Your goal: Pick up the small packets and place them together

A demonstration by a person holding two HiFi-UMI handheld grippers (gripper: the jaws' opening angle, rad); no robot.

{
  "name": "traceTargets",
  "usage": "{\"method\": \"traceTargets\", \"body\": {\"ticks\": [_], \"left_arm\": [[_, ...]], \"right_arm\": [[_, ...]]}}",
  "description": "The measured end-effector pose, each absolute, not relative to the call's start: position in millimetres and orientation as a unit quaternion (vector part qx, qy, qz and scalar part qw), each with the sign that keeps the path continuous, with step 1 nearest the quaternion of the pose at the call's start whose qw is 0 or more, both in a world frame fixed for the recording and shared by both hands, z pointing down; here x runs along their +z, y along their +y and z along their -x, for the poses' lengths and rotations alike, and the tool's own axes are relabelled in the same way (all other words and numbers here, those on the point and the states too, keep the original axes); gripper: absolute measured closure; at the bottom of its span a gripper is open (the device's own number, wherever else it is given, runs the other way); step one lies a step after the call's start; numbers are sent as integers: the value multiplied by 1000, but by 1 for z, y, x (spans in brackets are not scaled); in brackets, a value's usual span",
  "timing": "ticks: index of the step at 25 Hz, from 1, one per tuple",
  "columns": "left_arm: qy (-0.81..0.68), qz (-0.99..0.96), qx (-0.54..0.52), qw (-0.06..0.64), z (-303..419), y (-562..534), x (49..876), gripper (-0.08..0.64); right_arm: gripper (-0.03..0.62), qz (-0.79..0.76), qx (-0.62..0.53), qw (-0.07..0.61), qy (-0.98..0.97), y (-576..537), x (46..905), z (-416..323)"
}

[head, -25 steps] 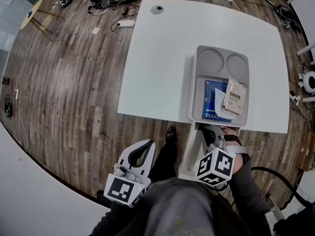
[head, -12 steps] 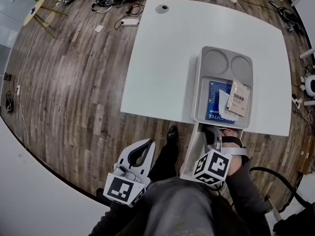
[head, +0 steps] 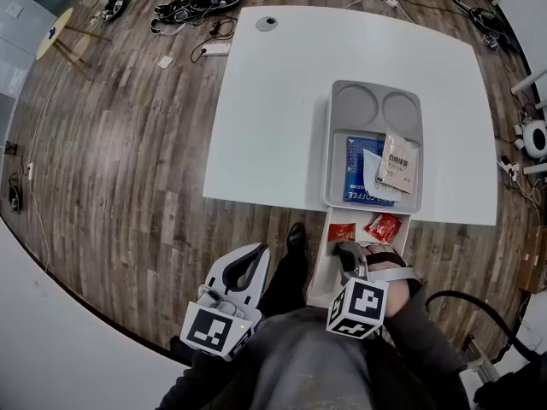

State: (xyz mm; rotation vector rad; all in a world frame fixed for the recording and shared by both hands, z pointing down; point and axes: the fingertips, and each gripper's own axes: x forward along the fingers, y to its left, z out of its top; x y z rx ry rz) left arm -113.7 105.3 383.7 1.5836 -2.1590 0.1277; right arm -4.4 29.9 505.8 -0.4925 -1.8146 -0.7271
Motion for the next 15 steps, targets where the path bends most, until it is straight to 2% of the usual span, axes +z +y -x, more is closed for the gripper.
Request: {"method": "traceTargets", "body": {"ticks": [7,8,9,10,13,15], "left_arm": [[-785,-576,49,221,112,106,379,563],[-785,-576,49,221,112,106,379,563],[-785,-576,49,222,112,106,379,563],[-785,-576,49,222,112,106,379,563],[-786,-574,48,224,113,107,380,563],[-787,-573,47,225,116,108,380,563]], "right_arm": [[584,213,-281,524,-775,33,502,1],[537,216,-261,519,-785,33,499,2],[465,220,-236,515,-794,34,496,3],[429,225,-210,512,-802,35,494,5],[358,231,-173,512,-809,33,493,10],[341,231,-177,520,-803,29,497,12]]}}
